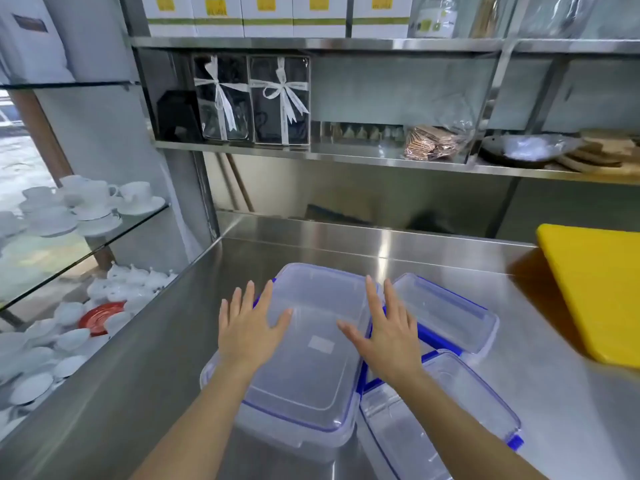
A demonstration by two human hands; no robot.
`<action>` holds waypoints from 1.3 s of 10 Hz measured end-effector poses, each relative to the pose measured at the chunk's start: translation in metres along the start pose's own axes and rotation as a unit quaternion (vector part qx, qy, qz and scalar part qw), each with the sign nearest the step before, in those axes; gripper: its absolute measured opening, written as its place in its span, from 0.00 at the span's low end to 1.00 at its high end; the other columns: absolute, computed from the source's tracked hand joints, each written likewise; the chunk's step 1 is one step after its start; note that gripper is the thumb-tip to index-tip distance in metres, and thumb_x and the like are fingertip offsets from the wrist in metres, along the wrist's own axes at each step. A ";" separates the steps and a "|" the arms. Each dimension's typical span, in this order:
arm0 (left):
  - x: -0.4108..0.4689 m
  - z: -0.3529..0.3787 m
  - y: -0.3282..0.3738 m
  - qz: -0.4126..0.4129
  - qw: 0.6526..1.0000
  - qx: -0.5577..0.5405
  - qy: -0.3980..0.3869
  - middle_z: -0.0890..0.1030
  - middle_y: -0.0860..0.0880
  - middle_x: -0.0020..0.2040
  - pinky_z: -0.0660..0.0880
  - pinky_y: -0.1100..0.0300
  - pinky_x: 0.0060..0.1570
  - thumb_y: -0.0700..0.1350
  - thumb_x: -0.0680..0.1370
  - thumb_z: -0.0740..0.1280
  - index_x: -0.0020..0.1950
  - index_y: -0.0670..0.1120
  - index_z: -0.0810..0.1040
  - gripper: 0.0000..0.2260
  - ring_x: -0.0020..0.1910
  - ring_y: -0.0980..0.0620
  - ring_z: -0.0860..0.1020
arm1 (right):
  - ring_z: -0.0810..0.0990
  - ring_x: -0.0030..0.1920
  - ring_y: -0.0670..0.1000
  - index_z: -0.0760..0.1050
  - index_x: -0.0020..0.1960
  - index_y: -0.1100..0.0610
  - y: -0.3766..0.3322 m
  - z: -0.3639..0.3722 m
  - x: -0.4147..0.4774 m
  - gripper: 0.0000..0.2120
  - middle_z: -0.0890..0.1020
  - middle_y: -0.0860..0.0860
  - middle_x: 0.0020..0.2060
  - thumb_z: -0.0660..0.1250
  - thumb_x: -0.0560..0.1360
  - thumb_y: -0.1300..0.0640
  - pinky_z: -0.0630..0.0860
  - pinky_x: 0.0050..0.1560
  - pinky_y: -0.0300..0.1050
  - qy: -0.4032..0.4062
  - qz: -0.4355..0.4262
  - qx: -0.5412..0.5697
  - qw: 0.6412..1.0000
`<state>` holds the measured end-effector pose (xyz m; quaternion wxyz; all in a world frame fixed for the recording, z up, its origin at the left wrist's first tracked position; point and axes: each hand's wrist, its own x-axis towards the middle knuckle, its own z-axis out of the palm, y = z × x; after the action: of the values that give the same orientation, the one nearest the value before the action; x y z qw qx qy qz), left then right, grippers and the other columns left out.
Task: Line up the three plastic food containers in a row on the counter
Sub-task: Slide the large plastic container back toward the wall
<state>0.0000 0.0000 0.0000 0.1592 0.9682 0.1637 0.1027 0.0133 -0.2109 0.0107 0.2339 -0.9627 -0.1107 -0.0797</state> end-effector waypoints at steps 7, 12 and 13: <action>-0.002 0.002 -0.006 0.014 0.992 0.044 -0.117 0.53 0.48 0.79 0.57 0.43 0.72 0.63 0.78 0.48 0.75 0.56 0.53 0.27 0.76 0.44 0.54 | 0.45 0.77 0.54 0.45 0.74 0.44 0.001 0.025 -0.005 0.31 0.45 0.49 0.77 0.47 0.75 0.34 0.54 0.74 0.57 -0.165 0.042 -0.003 0.985; 0.007 -0.009 -0.015 -0.099 0.979 -0.139 -0.111 0.59 0.44 0.74 0.64 0.44 0.67 0.58 0.74 0.64 0.74 0.51 0.57 0.32 0.72 0.41 0.61 | 0.71 0.66 0.58 0.52 0.72 0.51 -0.015 0.028 -0.019 0.32 0.67 0.53 0.69 0.63 0.74 0.44 0.74 0.61 0.58 -0.110 0.177 0.220 0.953; 0.012 -0.017 -0.033 -0.171 0.955 -0.191 -0.146 0.69 0.42 0.66 0.71 0.48 0.58 0.59 0.70 0.69 0.68 0.46 0.61 0.33 0.63 0.39 0.71 | 0.71 0.65 0.57 0.56 0.70 0.51 -0.015 0.027 -0.016 0.30 0.68 0.54 0.67 0.67 0.73 0.49 0.75 0.60 0.57 -0.119 0.183 0.264 0.940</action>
<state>-0.0025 0.0383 0.0067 0.3787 0.8816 0.2790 -0.0396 -0.0026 -0.1881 -0.0103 0.4753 -0.8725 0.0236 0.1113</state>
